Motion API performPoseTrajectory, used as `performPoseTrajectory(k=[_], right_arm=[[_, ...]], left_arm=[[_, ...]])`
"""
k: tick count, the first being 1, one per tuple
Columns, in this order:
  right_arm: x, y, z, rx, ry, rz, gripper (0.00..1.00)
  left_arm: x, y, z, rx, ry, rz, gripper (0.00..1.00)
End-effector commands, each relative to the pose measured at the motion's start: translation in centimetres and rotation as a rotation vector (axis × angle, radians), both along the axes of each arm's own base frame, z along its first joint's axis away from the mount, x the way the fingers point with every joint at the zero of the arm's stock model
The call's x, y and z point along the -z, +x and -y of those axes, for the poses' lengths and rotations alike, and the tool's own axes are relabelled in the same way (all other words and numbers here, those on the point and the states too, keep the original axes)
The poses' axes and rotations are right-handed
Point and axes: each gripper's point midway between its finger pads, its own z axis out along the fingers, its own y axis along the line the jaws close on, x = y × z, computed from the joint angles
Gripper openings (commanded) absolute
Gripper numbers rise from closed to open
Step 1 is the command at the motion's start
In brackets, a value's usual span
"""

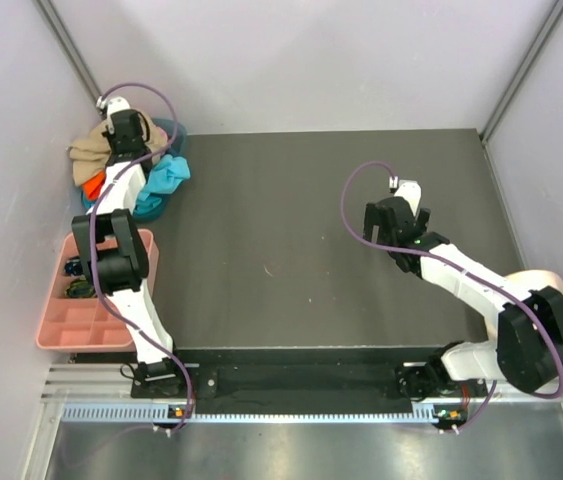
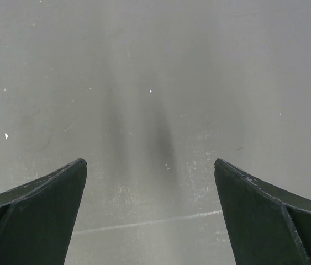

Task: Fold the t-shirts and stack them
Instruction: Grab crumpled tshirt from bin with the left arm, then move the tshirt to the center of the board

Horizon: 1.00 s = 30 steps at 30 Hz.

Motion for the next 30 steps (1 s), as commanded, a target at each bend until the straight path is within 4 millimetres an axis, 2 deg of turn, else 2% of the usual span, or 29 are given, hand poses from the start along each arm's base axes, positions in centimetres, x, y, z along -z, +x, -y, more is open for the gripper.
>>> performPoseTrajectory(k=[1, 4, 6, 7, 8, 9, 10, 12, 13, 14, 17, 19, 23, 24, 26, 27, 29, 30], right_arm=[[-2.3, 1.1, -0.9, 0.000, 0.037, 0.061, 0.99], [-1.8, 0.9, -0.8, 0.003, 0.039, 0.053, 0.99], [-1.7, 0.8, -0.8, 0.001, 0.042, 0.047, 0.99], [-1.5, 0.7, -0.9, -0.001, 0.045, 0.042, 0.99], [-1.4, 0.6, -0.9, 0.001, 0.046, 0.040, 0.99], [-1.4, 0.5, -0.8, 0.002, 0.048, 0.041, 0.99], [-1.4, 0.5, -0.8, 0.002, 0.048, 0.043, 0.99], [-1.4, 0.4, -0.8, 0.005, 0.050, 0.044, 0.99], [-1.5, 0.4, -0.7, 0.004, 0.049, 0.045, 0.99], [-1.6, 0.4, -0.7, 0.005, 0.049, 0.045, 0.99], [-2.1, 0.4, -0.4, 0.014, 0.046, 0.058, 0.99], [-2.2, 0.3, -0.2, 0.021, 0.039, 0.064, 0.99], [-2.8, 0.1, 0.2, 0.038, 0.040, 0.083, 0.99], [-2.9, 0.0, 0.3, 0.039, 0.041, 0.086, 0.99], [-3.3, -0.1, 0.4, 0.048, 0.047, 0.101, 0.99], [-3.4, -0.1, 0.5, 0.050, 0.047, 0.105, 0.99], [-3.7, -0.3, 0.9, 0.066, 0.044, 0.114, 0.99], [-3.9, -0.4, 1.0, 0.070, 0.043, 0.119, 0.99]], left_arm=[[-4.1, 1.0, 0.8, 0.032, -0.031, 0.131, 0.00], [-7.2, 1.5, 3.2, 0.138, -0.101, 0.221, 0.00], [-9.6, 1.4, 5.1, 0.195, -0.122, 0.262, 0.00], [-11.7, 1.2, 5.8, 0.217, -0.121, 0.295, 0.00], [-12.6, 1.1, 7.0, 0.242, -0.131, 0.300, 0.00], [-12.9, 0.8, 7.6, 0.253, -0.139, 0.286, 0.00], [-14.8, 0.3, 8.3, 0.268, -0.134, 0.315, 0.00], [-16.2, -0.2, 10.3, 0.313, -0.133, 0.323, 0.00], [-17.9, -0.8, 11.0, 0.330, -0.124, 0.346, 0.00], [-18.6, -1.1, 12.2, 0.356, -0.113, 0.350, 0.00], [-21.8, -2.5, 13.8, 0.395, -0.086, 0.379, 0.00], [-24.0, -3.4, 17.0, 0.482, -0.079, 0.399, 0.00], [-28.7, -5.1, 19.4, 0.550, -0.048, 0.479, 0.00], [-30.6, -5.7, 19.8, 0.561, -0.042, 0.521, 0.00], [-32.3, -6.0, 20.7, 0.600, -0.045, 0.564, 0.00], [-34.1, -6.5, 21.1, 0.621, -0.046, 0.606, 0.00], [-35.1, -6.4, 22.3, 0.678, -0.073, 0.632, 0.00], [-36.2, -6.8, 22.7, 0.700, -0.080, 0.662, 0.00]])
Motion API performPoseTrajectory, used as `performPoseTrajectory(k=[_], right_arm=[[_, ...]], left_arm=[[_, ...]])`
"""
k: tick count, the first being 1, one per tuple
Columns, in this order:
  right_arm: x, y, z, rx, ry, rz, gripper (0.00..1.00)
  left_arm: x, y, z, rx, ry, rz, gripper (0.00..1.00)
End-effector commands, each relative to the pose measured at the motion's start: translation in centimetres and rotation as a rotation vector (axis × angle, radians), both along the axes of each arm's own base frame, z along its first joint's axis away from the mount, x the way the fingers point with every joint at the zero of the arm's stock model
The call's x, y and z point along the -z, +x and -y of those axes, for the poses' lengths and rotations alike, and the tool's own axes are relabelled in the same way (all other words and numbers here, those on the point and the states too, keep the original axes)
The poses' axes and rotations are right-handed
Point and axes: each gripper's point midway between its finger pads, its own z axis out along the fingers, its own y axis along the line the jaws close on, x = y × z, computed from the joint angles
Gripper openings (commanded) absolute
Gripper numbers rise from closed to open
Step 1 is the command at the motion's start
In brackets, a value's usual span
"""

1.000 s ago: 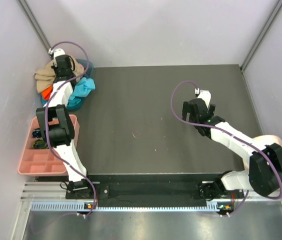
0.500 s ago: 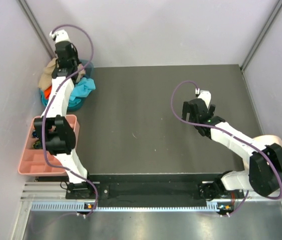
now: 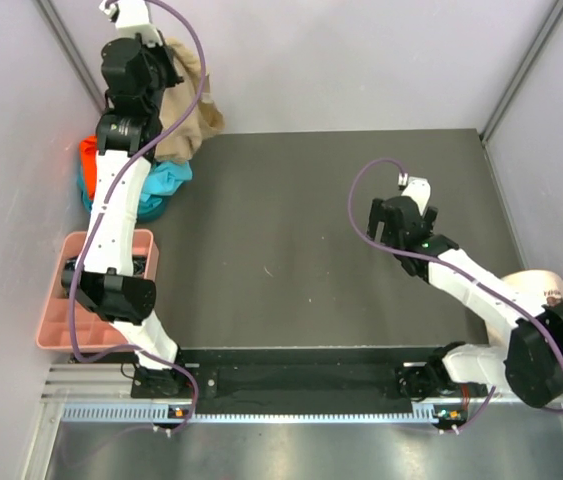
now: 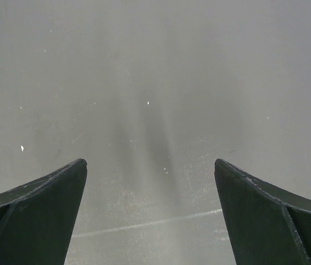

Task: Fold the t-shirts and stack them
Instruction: Move the tshirt to the center of the board

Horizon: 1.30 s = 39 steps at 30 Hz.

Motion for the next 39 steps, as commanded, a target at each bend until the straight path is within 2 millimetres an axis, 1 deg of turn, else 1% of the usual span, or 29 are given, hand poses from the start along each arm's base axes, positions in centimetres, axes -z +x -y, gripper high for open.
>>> performPoseTrajectory(k=[1, 3, 6, 8, 9, 10, 11, 12, 13, 14, 15, 16, 17, 18, 19, 21, 22, 25, 26, 28, 30, 31, 32, 33, 35, 36, 37, 38, 39], right_arm=[[-1.9, -0.4, 1.0, 0.054, 0.004, 0.063, 0.99], [-2.7, -0.8, 1.5, 0.073, 0.005, 0.087, 0.99], [-3.7, -1.3, 2.5, 0.106, 0.003, 0.127, 0.99], [-4.4, -1.5, 2.9, 0.122, 0.003, 0.150, 0.99], [-4.8, -1.7, 3.3, 0.133, -0.003, 0.164, 0.99], [-5.1, -1.8, 3.4, 0.139, 0.000, 0.174, 0.99], [-5.3, -1.8, 3.6, 0.146, -0.001, 0.180, 0.99], [-5.6, -1.9, 3.8, 0.153, -0.003, 0.188, 0.99], [-6.0, -2.0, 4.0, 0.160, -0.001, 0.199, 0.99], [-6.1, -2.1, 4.0, 0.162, -0.002, 0.201, 0.99], [-6.4, -2.1, 4.2, 0.171, -0.002, 0.210, 0.99], [-6.7, -2.3, 4.4, 0.174, 0.000, 0.220, 0.99], [-6.9, -2.3, 4.5, 0.178, 0.000, 0.225, 0.99], [-6.9, -2.4, 4.6, 0.179, -0.002, 0.225, 0.99], [-7.0, -2.4, 4.7, 0.182, -0.003, 0.230, 0.99], [-7.2, -2.5, 4.8, 0.186, -0.004, 0.235, 0.99], [-7.2, -2.5, 4.9, 0.191, -0.008, 0.235, 0.99], [-7.4, -2.6, 5.1, 0.197, -0.012, 0.238, 0.99], [-7.4, -2.7, 5.1, 0.197, -0.011, 0.238, 0.99], [-7.5, -2.7, 5.1, 0.197, -0.011, 0.240, 0.99], [-7.5, -2.6, 5.1, 0.194, -0.011, 0.242, 0.99], [-7.4, -2.6, 5.1, 0.193, -0.013, 0.241, 0.99], [-7.4, -2.6, 5.0, 0.190, -0.013, 0.240, 0.99], [-7.3, -2.5, 4.9, 0.188, -0.010, 0.241, 0.99], [-7.1, -2.4, 4.8, 0.183, -0.006, 0.234, 0.99], [-7.1, -2.4, 4.6, 0.180, -0.002, 0.233, 0.99], [-7.0, -2.4, 4.5, 0.174, 0.003, 0.228, 0.99], [-6.8, -2.4, 4.4, 0.170, 0.004, 0.224, 0.99], [-6.8, -2.4, 4.4, 0.170, 0.006, 0.221, 0.99]], left_arm=[[-8.0, -2.6, 1.9, 0.122, -0.043, 0.199, 0.00], [-8.8, -3.0, 3.6, 0.212, -0.073, 0.225, 0.00], [-8.9, -3.4, 6.7, 0.349, -0.118, 0.230, 0.00], [-9.2, -4.0, 9.0, 0.427, -0.147, 0.231, 0.00], [-9.1, -4.3, 10.4, 0.486, -0.148, 0.232, 0.00], [-9.2, -5.0, 12.3, 0.540, -0.158, 0.229, 0.00], [-9.0, -5.3, 13.6, 0.576, -0.159, 0.224, 0.00], [-8.7, -5.7, 14.9, 0.620, -0.158, 0.214, 0.00], [-8.4, -6.5, 16.8, 0.670, -0.161, 0.199, 0.00], [-8.1, -6.8, 17.8, 0.699, -0.166, 0.190, 0.00], [-7.5, -7.1, 18.8, 0.725, -0.169, 0.171, 0.00], [-7.2, -8.0, 20.6, 0.779, -0.175, 0.164, 0.00], [-6.8, -8.4, 21.5, 0.805, -0.179, 0.157, 0.00], [-5.9, -8.6, 22.5, 0.831, -0.184, 0.136, 0.00], [-5.6, -9.6, 24.1, 0.878, -0.192, 0.122, 0.00], [-4.7, -10.2, 25.8, 0.920, -0.195, 0.095, 0.00], [-4.5, -11.1, 26.9, 0.950, -0.196, 0.086, 0.00], [-4.0, -12.7, 28.5, 0.995, -0.188, 0.062, 0.00], [-4.0, -13.0, 28.6, 0.999, -0.185, 0.060, 0.00], [-3.8, -14.1, 28.4, 1.002, -0.188, 0.054, 0.00], [-3.5, -14.8, 27.7, 0.981, -0.190, 0.048, 0.00], [-3.1, -14.7, 27.5, 0.966, -0.183, 0.045, 0.00], [-2.7, -14.5, 27.1, 0.941, -0.177, 0.042, 0.00], [-0.9, -13.6, 26.6, 0.886, -0.163, 0.007, 0.00], [0.7, -12.1, 25.9, 0.812, -0.128, -0.015, 0.00], [2.5, -10.9, 25.9, 0.777, -0.114, -0.047, 0.00], [3.6, -9.6, 25.3, 0.727, -0.100, -0.060, 0.00], [4.3, -8.8, 25.2, 0.708, -0.098, -0.063, 0.00], [6.8, -7.4, 25.4, 0.694, -0.089, -0.106, 0.00]])
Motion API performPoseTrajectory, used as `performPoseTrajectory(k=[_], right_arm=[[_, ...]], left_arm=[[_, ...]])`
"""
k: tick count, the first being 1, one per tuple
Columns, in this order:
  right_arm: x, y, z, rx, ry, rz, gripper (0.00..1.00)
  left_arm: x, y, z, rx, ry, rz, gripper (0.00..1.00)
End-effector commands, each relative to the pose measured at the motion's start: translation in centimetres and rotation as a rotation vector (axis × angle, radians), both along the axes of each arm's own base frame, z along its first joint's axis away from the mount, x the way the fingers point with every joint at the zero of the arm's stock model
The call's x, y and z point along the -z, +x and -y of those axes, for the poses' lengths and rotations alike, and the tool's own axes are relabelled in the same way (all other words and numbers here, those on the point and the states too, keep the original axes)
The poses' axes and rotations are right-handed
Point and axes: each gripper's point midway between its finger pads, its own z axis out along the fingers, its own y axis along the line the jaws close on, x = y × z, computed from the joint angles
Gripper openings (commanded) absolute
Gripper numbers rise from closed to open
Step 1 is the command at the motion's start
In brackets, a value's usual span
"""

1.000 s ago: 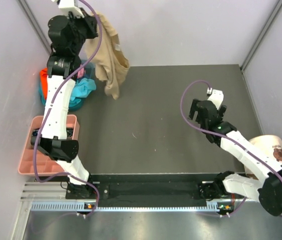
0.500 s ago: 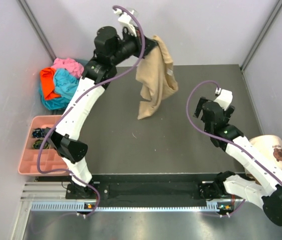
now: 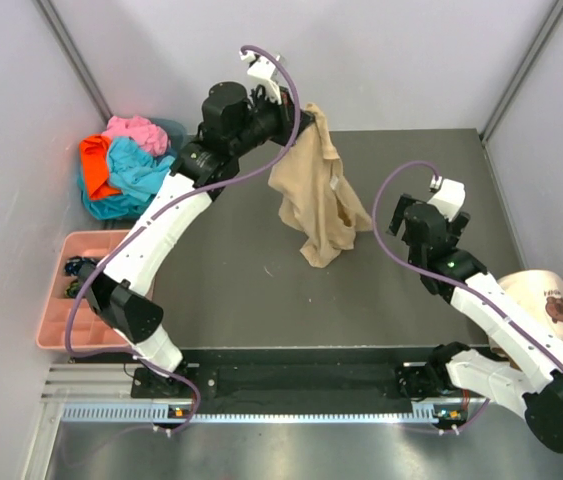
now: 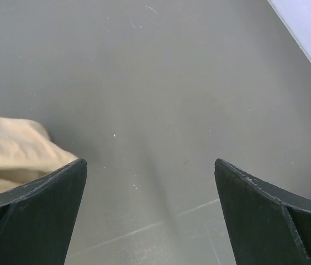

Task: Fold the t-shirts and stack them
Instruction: Move the tshirt to the center of the board

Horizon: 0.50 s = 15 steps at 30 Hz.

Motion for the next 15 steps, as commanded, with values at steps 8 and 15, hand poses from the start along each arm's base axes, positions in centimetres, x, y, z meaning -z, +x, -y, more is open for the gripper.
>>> performPoseTrajectory(k=[8, 15], right_arm=[[-0.2, -0.1, -0.7, -0.030, 0.022, 0.003, 0.99], [0.7, -0.2, -1.0, -0.041, 0.036, -0.016, 0.99]], left_arm=[[10.9, 12.3, -1.3, -0.137, 0.026, -0.033, 0.00], [14.0, 20.6, -2.3, -0.170, -0.008, -0.051, 0.00]])
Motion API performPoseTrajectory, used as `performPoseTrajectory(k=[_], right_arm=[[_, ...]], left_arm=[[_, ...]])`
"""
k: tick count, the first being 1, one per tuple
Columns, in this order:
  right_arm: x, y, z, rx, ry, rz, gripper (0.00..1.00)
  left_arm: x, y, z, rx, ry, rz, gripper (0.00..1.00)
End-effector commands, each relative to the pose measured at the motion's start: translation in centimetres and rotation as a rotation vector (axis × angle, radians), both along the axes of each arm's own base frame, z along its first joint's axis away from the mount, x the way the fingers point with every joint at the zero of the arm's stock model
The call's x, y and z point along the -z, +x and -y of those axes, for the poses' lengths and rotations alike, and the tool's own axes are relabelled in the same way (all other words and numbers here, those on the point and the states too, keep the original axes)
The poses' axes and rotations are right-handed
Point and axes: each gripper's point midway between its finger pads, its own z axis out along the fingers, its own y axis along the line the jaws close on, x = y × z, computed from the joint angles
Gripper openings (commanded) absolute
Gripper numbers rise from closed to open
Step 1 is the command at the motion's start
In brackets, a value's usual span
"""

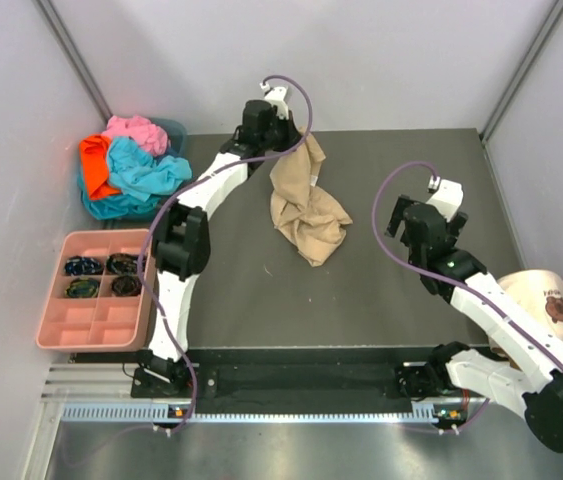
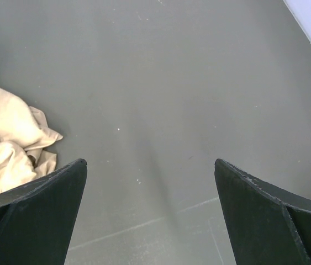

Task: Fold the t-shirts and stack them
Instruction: Move the tshirt to the center of the board

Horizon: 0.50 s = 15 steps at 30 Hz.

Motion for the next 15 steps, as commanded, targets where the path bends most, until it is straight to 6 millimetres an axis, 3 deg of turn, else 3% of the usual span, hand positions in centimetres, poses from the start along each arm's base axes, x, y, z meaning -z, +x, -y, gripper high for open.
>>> performPoseTrajectory(k=[1, 5, 8, 15], right_arm=[[0.5, 0.0, -0.5, -0.011, 0.023, -0.003, 0.99], [1.3, 0.3, -1.3, -0.041, 0.030, -0.023, 0.99], [1.9, 1.1, -2.9, -0.123, 0.036, -0.037, 0.99], [5.5, 4.1, -10.3, -0.432, 0.095, -0.181, 0.99]], left_arm=[[-7.6, 4.2, -1.3, -0.016, -0.144, 0.185, 0.00], [-7.2, 7.1, -4.7, -0.080, -0.191, 0.192, 0.00], [-6.2, 7.8, -6.8, -0.110, -0.205, 0.162, 0.00], [-3.3, 7.3, -7.9, -0.130, -0.175, 0.119, 0.00]])
